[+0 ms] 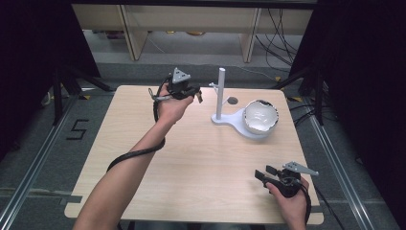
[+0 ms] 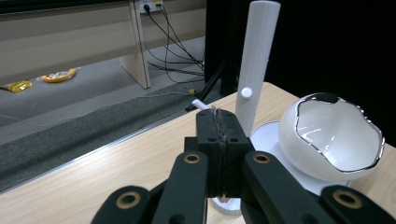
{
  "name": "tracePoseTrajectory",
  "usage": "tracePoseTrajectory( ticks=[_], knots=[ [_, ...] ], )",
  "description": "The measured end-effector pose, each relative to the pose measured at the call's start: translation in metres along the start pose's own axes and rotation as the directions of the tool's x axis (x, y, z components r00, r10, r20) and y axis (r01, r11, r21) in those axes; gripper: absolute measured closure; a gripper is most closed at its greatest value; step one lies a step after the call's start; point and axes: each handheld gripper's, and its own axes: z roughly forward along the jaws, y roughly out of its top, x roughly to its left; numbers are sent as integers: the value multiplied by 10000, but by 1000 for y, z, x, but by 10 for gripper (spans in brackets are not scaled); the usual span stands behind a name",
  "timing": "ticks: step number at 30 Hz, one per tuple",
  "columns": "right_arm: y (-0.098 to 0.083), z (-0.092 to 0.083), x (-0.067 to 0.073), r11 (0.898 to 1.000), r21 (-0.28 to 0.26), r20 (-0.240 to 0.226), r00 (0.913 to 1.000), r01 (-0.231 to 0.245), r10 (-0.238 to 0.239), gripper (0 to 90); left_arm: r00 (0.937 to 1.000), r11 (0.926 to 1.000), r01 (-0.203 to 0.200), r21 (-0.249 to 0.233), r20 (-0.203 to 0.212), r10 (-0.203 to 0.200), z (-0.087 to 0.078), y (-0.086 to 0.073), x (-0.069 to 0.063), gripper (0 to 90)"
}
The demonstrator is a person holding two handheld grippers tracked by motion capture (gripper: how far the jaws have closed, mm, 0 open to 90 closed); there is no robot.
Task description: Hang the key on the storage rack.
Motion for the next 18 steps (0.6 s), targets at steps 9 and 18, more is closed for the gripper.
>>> tracePoseTrajectory(
  ticks=[9,18],
  knots=[
    [-1,1,2,9996,-87,-169,9995,-278,276,387,10000,10000,47,-61,-68,-48,10,7,-7,890],
    [0,-1,3,9988,104,-88,9988,-478,479,387,10000,10000,-41,-72,-75,40,18,12,-16,889]
  ],
)
